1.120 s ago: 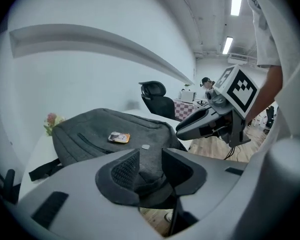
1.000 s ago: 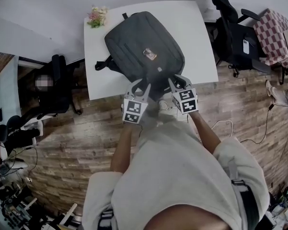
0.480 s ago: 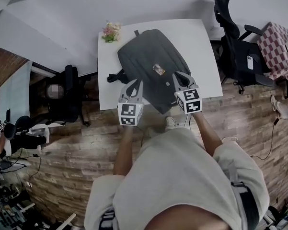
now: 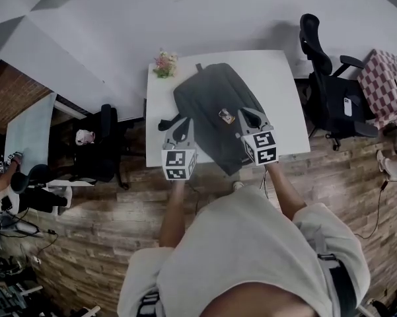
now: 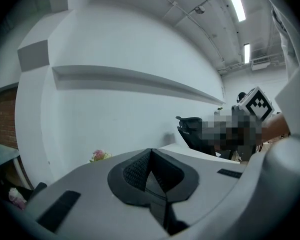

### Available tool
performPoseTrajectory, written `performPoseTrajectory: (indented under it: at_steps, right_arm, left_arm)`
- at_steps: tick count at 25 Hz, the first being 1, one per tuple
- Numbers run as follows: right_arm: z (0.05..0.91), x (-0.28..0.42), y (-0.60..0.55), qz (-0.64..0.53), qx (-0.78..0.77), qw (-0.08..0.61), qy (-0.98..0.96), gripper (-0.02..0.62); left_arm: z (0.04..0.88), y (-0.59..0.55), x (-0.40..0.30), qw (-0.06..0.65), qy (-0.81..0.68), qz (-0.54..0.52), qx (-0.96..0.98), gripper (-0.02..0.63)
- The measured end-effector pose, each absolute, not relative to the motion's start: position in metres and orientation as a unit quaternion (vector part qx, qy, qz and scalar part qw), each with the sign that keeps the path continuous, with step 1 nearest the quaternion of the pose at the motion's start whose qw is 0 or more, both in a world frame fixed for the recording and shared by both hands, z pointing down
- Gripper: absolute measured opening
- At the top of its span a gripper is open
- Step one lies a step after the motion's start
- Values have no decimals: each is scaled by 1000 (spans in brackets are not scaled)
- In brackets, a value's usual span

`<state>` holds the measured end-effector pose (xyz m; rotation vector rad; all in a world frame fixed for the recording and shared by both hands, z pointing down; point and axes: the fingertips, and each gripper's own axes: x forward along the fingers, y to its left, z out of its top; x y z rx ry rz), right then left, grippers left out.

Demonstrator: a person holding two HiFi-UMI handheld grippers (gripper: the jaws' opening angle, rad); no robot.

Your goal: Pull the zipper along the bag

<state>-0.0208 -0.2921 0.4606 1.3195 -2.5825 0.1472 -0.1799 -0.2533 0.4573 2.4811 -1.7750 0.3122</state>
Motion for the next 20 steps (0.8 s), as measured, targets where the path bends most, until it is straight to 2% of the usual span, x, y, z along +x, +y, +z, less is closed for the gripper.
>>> performPoseTrajectory:
  at_steps: [20]
  right_arm:
    - [459, -33, -292, 47, 438, 125, -889, 14]
  left_arm:
    - [461, -257, -179, 44, -577, 102, 809, 26]
